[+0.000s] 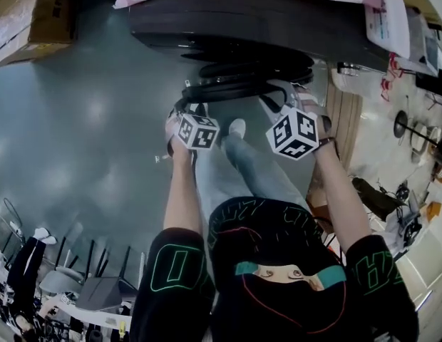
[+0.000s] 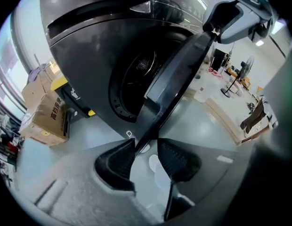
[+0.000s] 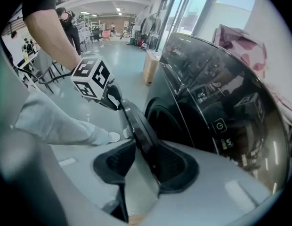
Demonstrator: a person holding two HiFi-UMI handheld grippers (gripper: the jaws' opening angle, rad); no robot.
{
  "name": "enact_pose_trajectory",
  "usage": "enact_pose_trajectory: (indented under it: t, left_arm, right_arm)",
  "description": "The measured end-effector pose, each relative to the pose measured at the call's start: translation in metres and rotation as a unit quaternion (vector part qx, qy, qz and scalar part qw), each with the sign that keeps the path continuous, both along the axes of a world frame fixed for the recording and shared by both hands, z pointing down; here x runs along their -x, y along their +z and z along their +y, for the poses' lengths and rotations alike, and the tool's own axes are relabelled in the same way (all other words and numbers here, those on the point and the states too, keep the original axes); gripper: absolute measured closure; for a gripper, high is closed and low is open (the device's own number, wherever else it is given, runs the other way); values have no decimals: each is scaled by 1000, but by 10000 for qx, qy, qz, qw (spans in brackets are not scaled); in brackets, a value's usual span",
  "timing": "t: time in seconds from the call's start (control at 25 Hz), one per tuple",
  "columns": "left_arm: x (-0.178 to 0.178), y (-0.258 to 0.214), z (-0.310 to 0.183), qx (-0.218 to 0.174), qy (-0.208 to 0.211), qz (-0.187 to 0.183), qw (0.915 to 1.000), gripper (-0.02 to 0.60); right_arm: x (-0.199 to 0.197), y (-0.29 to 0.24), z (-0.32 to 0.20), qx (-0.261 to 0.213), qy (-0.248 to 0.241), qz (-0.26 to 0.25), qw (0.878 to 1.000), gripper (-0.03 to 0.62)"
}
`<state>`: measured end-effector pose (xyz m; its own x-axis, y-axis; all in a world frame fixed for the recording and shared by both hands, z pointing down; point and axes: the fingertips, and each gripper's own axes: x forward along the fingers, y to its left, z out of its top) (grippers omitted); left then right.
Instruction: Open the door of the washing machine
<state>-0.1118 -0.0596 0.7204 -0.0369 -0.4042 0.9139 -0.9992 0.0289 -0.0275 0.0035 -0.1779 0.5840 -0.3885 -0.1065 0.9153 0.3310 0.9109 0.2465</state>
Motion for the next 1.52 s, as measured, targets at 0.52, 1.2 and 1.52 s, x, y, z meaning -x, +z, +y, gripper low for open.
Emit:
enact_pose_trajectory:
  t: [0.52,1.2,1.52]
  left_arm:
    - [-80,-1,66,-76,-629,124,9979,446]
    - [-223,4,122,-131,-553,297,9979,495]
    - [-282,7,127,-122,-663,259,9974,505]
  right_arm:
    - [-47,1,41,-197,-872,-5,9960,437]
    - [-132,4,76,-662,-1734,258,9823,430]
    - [-168,6,80,-1024,-2141,536,9700,430]
